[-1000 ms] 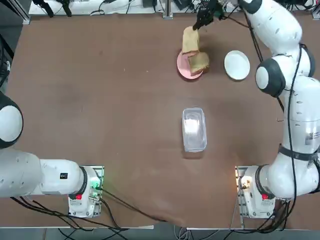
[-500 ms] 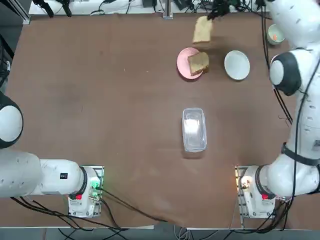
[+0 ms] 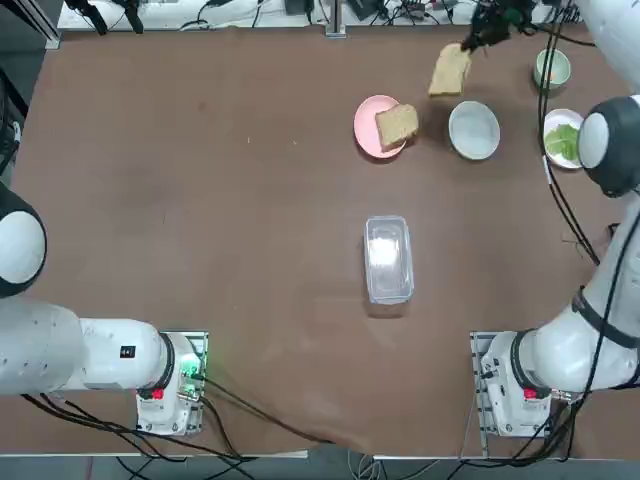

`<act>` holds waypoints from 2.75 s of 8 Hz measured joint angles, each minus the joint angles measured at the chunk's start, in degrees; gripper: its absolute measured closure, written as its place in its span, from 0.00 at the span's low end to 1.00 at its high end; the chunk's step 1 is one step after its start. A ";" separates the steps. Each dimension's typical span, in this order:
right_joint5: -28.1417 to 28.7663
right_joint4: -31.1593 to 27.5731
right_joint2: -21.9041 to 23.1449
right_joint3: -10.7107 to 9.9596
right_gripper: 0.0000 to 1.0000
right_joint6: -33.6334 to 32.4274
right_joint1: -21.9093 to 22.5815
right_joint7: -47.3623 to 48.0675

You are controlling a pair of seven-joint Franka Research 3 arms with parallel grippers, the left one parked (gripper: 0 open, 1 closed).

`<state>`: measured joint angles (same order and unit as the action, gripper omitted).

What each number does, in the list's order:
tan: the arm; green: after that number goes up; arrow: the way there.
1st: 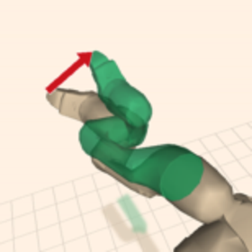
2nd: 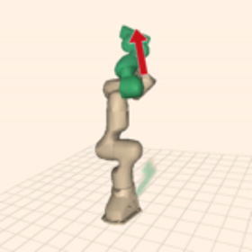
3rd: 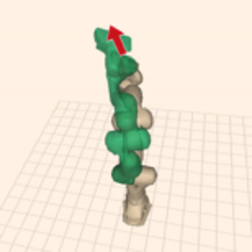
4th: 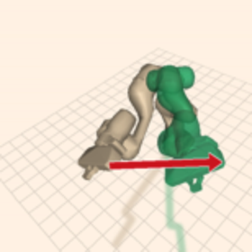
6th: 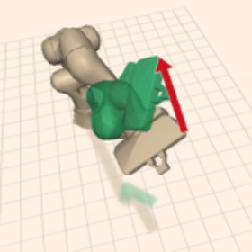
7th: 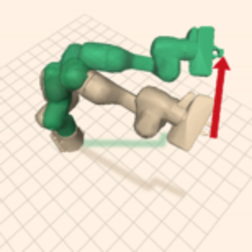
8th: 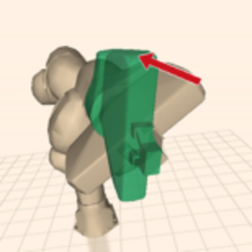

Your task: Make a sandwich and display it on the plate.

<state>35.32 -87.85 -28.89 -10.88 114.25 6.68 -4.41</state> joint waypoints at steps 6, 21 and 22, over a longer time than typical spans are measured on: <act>0.04 -18.89 5.33 -1.61 0.95 20.41 -3.23 6.20; 11.07 -21.70 3.12 -1.38 0.95 20.11 -6.50 14.04; 11.08 -21.70 2.99 -1.38 0.95 20.11 -6.50 14.04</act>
<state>46.40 -109.55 -25.90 -12.25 134.36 0.18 9.63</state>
